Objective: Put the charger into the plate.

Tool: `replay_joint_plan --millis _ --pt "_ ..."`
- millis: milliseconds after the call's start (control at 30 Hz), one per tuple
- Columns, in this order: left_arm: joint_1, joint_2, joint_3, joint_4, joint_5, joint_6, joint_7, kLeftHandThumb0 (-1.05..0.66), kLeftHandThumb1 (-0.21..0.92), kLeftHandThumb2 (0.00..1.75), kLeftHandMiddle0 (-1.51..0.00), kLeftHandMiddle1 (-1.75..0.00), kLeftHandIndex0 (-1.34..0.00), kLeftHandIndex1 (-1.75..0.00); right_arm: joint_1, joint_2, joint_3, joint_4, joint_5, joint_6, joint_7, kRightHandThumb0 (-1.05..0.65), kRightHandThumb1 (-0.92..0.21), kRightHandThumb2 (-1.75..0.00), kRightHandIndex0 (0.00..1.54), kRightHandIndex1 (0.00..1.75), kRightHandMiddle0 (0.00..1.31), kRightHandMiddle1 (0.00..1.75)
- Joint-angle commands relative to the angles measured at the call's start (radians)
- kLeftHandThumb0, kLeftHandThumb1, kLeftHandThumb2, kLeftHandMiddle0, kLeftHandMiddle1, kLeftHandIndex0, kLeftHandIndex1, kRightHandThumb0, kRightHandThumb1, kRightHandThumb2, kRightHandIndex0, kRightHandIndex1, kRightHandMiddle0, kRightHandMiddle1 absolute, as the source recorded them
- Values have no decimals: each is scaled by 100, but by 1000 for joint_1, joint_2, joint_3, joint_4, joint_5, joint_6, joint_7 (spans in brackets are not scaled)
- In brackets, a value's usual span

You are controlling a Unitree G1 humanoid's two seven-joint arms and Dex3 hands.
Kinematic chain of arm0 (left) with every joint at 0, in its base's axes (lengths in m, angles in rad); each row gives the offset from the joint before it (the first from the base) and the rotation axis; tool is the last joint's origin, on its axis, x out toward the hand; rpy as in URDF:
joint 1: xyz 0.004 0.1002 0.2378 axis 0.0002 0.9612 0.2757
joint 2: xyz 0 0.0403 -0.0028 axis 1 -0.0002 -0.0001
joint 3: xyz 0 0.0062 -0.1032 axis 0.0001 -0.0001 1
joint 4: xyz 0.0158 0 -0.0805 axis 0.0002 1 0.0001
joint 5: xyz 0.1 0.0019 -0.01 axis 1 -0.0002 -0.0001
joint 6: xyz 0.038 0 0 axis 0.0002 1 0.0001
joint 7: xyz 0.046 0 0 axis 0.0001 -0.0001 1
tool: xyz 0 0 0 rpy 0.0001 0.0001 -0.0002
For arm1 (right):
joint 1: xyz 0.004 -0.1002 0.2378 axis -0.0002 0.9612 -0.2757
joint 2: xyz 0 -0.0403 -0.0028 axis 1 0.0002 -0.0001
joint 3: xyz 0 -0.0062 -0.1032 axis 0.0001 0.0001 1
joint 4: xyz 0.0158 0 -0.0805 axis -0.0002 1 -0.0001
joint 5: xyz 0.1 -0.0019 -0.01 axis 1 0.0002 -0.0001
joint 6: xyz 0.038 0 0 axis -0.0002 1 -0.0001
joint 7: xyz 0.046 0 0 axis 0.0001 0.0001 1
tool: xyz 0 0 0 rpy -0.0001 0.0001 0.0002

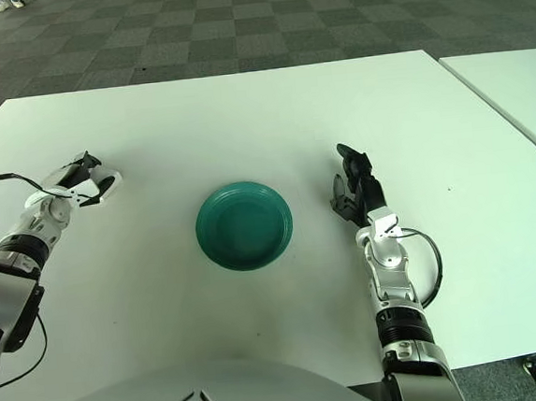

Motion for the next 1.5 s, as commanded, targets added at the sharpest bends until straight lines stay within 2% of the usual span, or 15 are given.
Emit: replay_joint_plan --millis 0,567,800,1067,1300,1467 --pt "22 -24 -19 25 6 -4 -32 -105 92 70 -23 -4 -1 -101 46 9 7 37 -2 66 1 -90 -92 -91 15 2 0 57" --pt "42 -31 -36 10 10 -60 0 -105 92 62 -21 -2 -3 -100 30 3 3 54 0 69 4 -90 -92 -91 15 1 0 57" --pt "43 -36 -60 -9 24 -47 -1 -105 92 47 -15 0 0 -97 24 3 3 61 0 69 3 -90 -92 -91 15 1 0 57" --pt "43 -56 -96 -16 40 -9 -18 -105 92 40 -9 0 0 -93 19 3 3 67 -1 68 2 -90 -92 -91 15 1 0 57" --pt "40 -62 -115 -10 43 -2 -40 -105 92 40 -6 0 0 -89 16 3 3 71 -1 68 2 -90 -92 -91 16 1 0 57" --pt "39 -68 -114 -9 40 -6 -56 -105 92 46 -3 0 0 -83 14 3 3 73 -1 67 2 -90 -92 -91 16 1 0 57"
